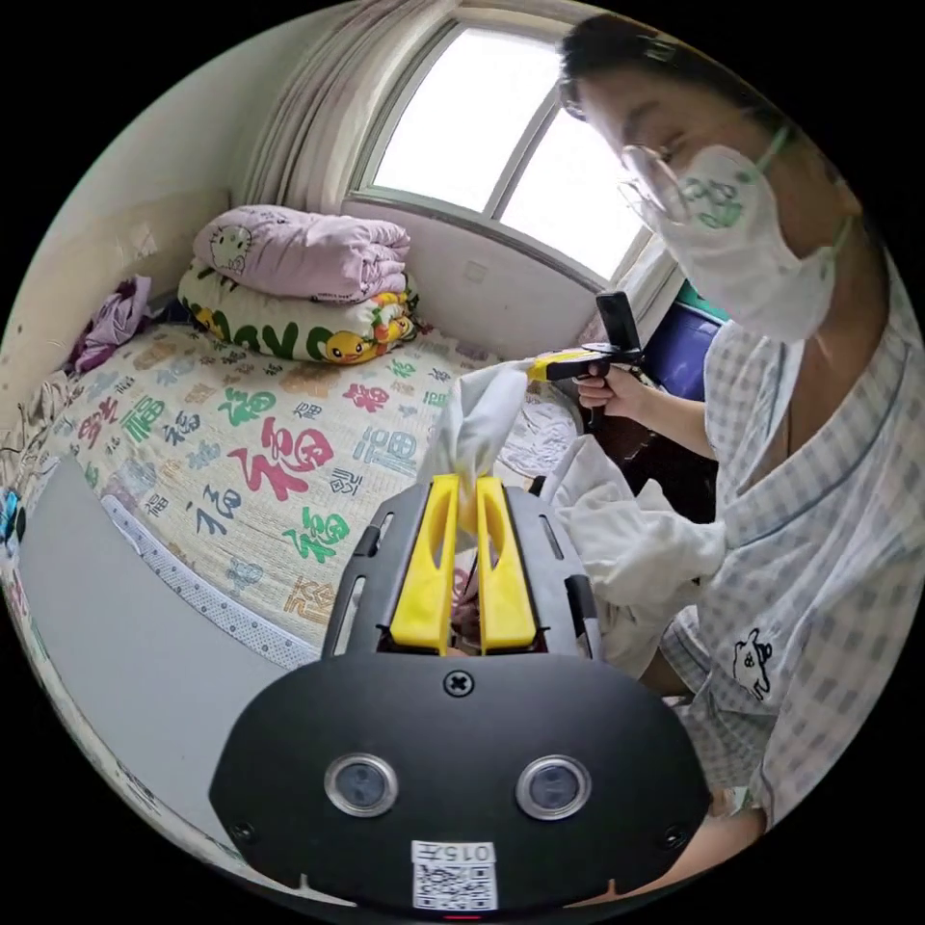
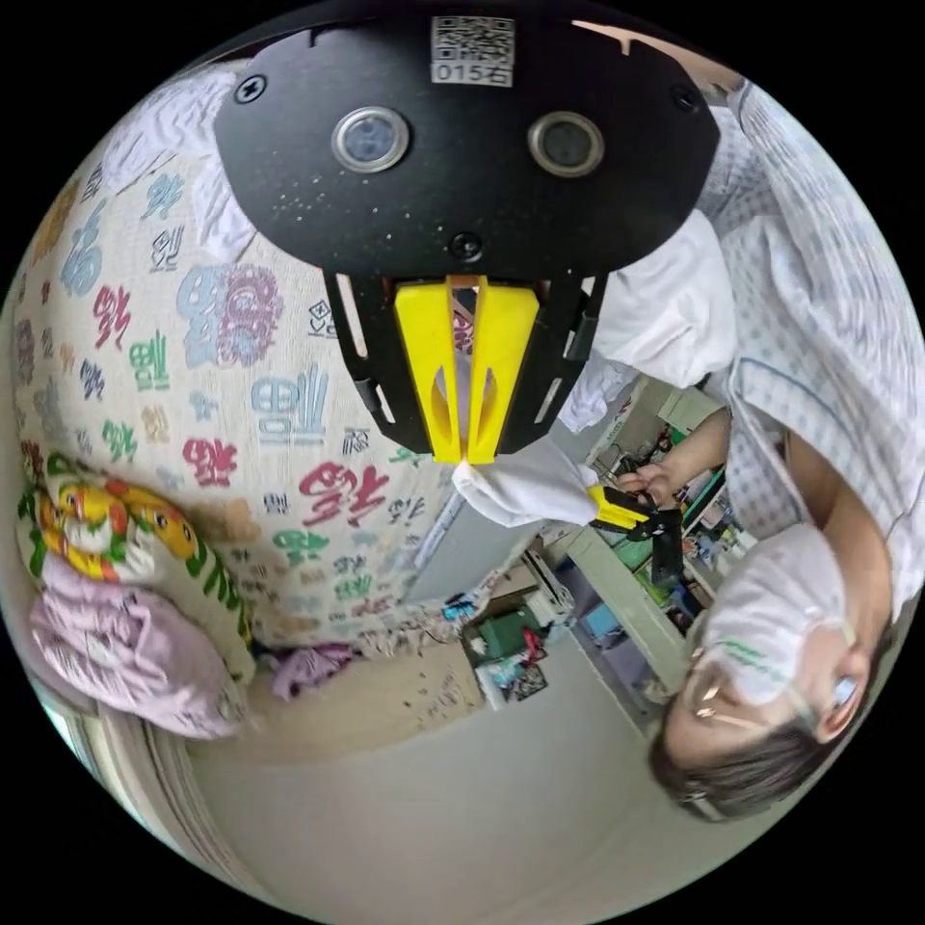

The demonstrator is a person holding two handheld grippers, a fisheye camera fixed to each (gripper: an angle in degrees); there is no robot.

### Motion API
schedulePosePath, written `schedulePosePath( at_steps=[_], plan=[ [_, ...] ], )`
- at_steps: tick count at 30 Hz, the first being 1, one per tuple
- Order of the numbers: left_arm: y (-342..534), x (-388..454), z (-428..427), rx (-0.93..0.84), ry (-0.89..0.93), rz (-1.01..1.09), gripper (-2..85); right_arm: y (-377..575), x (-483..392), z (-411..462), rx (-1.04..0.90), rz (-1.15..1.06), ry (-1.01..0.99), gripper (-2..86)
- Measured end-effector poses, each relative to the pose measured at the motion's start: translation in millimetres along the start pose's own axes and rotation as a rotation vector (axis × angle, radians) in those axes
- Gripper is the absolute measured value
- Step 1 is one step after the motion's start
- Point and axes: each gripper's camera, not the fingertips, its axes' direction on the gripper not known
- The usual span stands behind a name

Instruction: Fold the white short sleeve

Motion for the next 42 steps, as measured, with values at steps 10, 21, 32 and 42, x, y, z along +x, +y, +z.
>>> schedulePosePath(
  at_steps=[10, 21, 32, 42],
  plan=[
    [38.1, 24.4, -24.9, 0.126, 0.035, -0.092, 1.2, 10.7, -4.6, -13.7, 0.0, 0.024, -0.002, -0.7],
    [76.4, -175.9, 96.6, -0.086, -0.146, -0.525, 1.0, -51.9, 166.5, 267.1, -0.345, 0.214, 0.194, -0.7],
    [89.2, -211.4, 114.0, -0.189, -0.158, -0.556, 1.0, -43.0, 214.8, 364.2, -0.417, 0.328, 0.262, -0.7],
    [128.0, -181.8, 74.6, -0.215, -0.339, -0.741, 5.3, -26.0, 219.5, 381.5, -0.357, 0.463, 0.458, -0.6]
  ],
)
